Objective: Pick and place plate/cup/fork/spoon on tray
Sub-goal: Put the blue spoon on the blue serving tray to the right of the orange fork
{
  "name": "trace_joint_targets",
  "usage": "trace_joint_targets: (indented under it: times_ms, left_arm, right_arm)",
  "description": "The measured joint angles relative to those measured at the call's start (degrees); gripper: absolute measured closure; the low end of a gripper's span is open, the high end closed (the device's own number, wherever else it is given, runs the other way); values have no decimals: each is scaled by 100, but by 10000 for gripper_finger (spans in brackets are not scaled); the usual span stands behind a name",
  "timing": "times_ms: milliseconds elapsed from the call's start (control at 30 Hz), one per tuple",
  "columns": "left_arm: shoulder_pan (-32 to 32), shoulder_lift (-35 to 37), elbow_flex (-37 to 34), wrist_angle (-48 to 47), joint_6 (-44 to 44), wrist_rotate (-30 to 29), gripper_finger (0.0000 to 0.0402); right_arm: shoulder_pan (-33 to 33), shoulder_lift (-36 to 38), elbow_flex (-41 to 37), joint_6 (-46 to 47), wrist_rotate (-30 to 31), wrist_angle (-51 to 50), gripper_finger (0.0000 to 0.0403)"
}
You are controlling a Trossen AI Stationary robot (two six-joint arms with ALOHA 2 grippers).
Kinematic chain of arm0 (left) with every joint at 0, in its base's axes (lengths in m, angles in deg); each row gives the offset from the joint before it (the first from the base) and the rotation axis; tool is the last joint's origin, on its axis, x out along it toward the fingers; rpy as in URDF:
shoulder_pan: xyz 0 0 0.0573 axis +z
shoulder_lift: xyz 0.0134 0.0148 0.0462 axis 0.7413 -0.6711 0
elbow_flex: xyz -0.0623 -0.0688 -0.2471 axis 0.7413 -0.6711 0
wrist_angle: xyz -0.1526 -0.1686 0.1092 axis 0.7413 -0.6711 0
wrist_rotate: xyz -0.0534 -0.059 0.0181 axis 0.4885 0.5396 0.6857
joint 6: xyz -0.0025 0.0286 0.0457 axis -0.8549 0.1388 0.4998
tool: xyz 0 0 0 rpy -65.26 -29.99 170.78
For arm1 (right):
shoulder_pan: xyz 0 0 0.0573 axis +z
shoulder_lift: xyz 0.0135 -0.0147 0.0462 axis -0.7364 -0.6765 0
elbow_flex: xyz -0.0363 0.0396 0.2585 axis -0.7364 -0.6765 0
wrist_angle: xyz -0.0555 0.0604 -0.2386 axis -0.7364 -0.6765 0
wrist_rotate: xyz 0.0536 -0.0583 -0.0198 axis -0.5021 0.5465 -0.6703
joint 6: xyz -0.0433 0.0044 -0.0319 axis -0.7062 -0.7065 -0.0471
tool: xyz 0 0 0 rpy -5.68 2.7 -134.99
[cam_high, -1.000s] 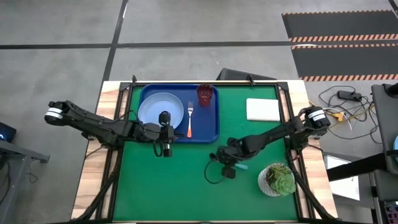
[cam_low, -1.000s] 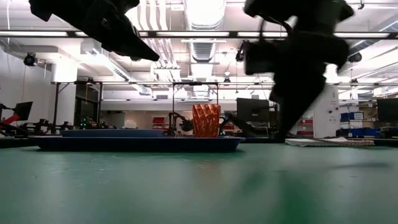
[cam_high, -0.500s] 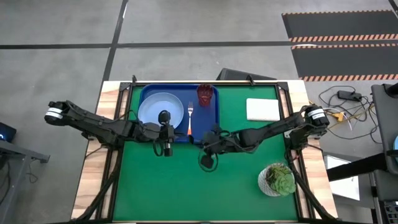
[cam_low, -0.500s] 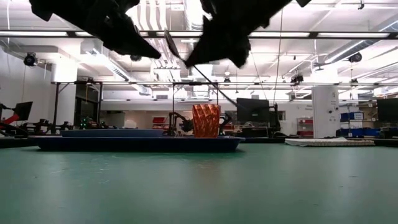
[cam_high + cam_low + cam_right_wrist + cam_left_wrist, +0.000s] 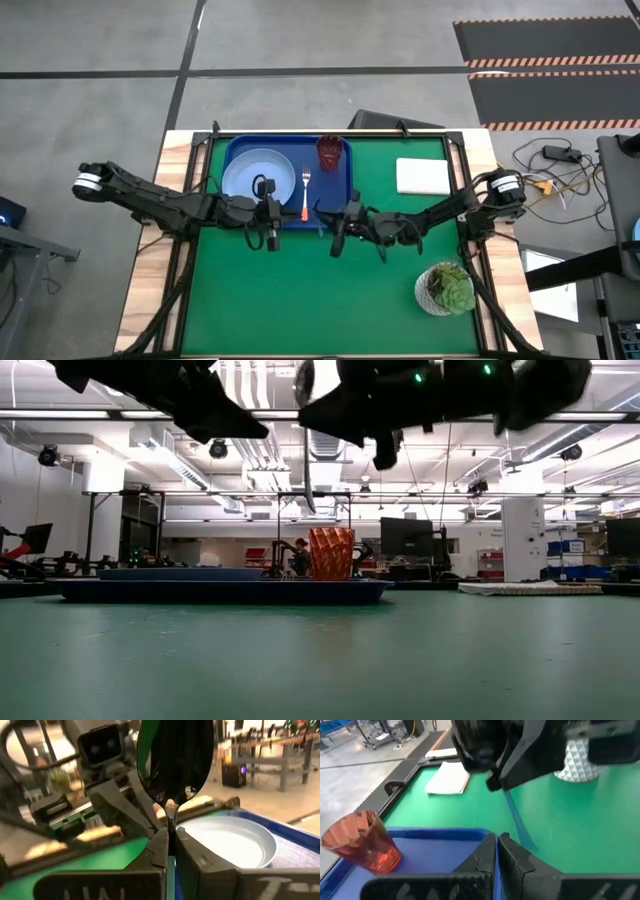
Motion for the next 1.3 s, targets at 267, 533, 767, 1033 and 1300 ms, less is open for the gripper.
trace_joint_targets:
  times_ms: [267,533,767,1033,1300]
  left_arm:
    - [1,-522,-7,919,-7,341,402]
    - [158,-957,81,1087,-167,322,348]
    - [321,-1106,71,1122,-250,178,253]
    - [319,-1529,48,1937,-8,363,226]
    - [365,-1634,57,1971,189,371,268]
  right_arm:
    - [4,-537,-264,-7,316,1174,394]
    - [4,-679,-93,-226,396,1148,394]
    - [2,-691,5,-334,434,1148,394]
    - [2,-850,350,-747,434,1148,394]
    - [4,-937,511,-963,545,1095,394]
